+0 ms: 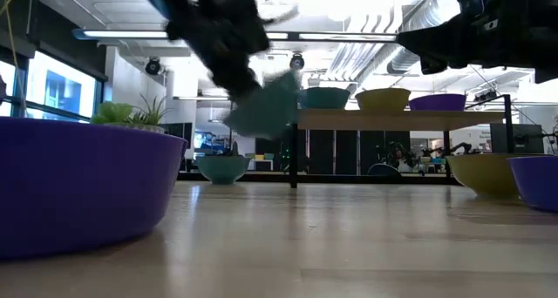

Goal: Pick & Place Mini bowls
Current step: Stack the bottom blue patterned bowl on the blue patterned bowl on the shelf

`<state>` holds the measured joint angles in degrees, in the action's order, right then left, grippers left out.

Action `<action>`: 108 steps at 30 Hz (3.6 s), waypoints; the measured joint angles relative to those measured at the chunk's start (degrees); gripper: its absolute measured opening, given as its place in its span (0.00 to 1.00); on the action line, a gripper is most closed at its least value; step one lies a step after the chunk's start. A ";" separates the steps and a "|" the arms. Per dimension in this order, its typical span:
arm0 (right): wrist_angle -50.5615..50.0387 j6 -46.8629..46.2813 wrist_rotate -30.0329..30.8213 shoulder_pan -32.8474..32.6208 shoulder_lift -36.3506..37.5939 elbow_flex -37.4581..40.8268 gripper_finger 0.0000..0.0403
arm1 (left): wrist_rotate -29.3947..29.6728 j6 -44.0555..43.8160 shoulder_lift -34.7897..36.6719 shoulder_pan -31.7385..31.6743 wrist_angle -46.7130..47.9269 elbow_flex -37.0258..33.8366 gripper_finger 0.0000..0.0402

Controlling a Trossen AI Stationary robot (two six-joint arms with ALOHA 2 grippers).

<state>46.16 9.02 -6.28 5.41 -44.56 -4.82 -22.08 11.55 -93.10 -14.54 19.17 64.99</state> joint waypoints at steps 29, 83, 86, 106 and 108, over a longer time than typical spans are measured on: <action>0.40 -0.02 0.11 -0.06 -0.43 0.00 0.00 | 0.84 9.15 -15.52 -0.14 17.36 18.91 0.02; 0.41 0.00 -0.12 -0.05 -0.43 0.00 0.00 | 8.87 10.69 -15.54 1.07 21.81 16.79 0.06; 0.41 0.00 -0.11 -0.07 -0.43 0.00 0.00 | 8.74 10.67 -15.54 1.07 22.24 16.79 0.06; 0.41 0.00 -0.13 -0.05 -0.43 0.00 0.00 | 8.46 12.55 -15.54 1.07 26.23 18.98 0.35; 0.41 -0.01 -0.13 -0.06 -0.43 0.00 0.00 | 9.71 13.94 -15.54 1.09 27.86 21.11 0.35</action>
<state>46.57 9.00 -6.42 5.35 -44.99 -4.82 -12.36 25.48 -108.64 -13.45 47.02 86.10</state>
